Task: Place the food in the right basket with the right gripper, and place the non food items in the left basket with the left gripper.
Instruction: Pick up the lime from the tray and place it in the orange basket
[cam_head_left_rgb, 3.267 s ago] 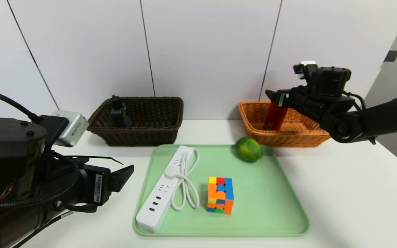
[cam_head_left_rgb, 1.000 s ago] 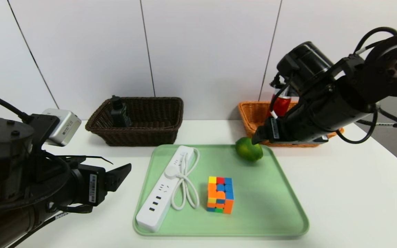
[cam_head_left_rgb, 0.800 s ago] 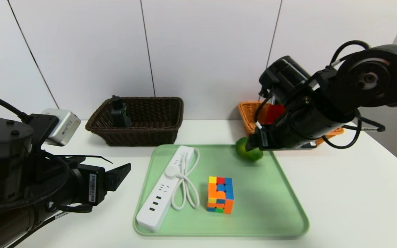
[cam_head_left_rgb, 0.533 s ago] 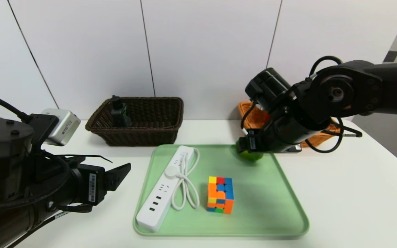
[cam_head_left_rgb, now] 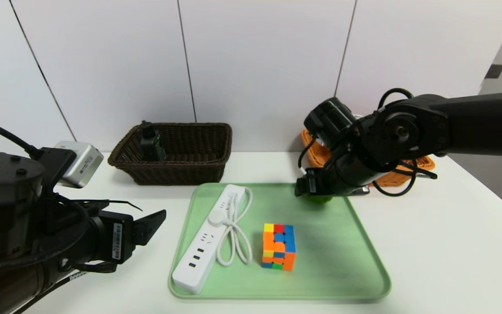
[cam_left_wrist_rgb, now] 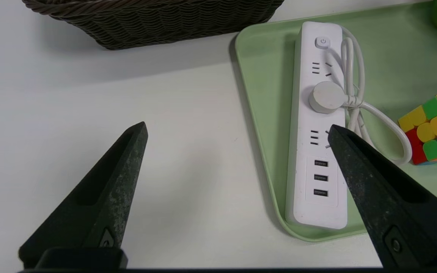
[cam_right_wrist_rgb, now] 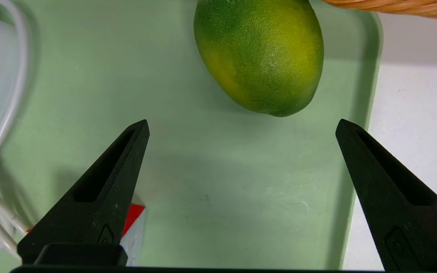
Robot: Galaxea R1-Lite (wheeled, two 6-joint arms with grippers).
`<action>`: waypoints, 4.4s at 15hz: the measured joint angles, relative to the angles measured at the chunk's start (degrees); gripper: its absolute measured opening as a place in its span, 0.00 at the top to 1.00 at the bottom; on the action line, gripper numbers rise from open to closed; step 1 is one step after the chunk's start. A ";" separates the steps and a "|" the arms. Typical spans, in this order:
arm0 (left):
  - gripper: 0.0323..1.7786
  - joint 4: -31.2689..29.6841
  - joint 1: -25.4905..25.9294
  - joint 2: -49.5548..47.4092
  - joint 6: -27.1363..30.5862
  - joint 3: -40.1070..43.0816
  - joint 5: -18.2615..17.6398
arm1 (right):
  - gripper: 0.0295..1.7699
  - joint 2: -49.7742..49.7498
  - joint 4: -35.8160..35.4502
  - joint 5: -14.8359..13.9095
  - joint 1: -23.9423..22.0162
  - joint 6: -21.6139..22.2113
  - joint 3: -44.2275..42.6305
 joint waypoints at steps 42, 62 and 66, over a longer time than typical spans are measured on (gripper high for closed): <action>0.05 0.26 3.18 -0.50 0.68 -0.22 -2.54 | 0.43 3.06 -10.31 5.51 0.00 -4.16 -0.30; 0.05 2.01 3.12 -3.66 0.35 -3.17 -4.57 | 0.43 -15.36 -8.94 5.95 -21.53 -4.84 -8.87; 0.05 2.34 3.12 -3.74 0.27 -3.11 -4.62 | 0.43 -12.93 -9.05 6.30 -25.99 -4.13 -8.33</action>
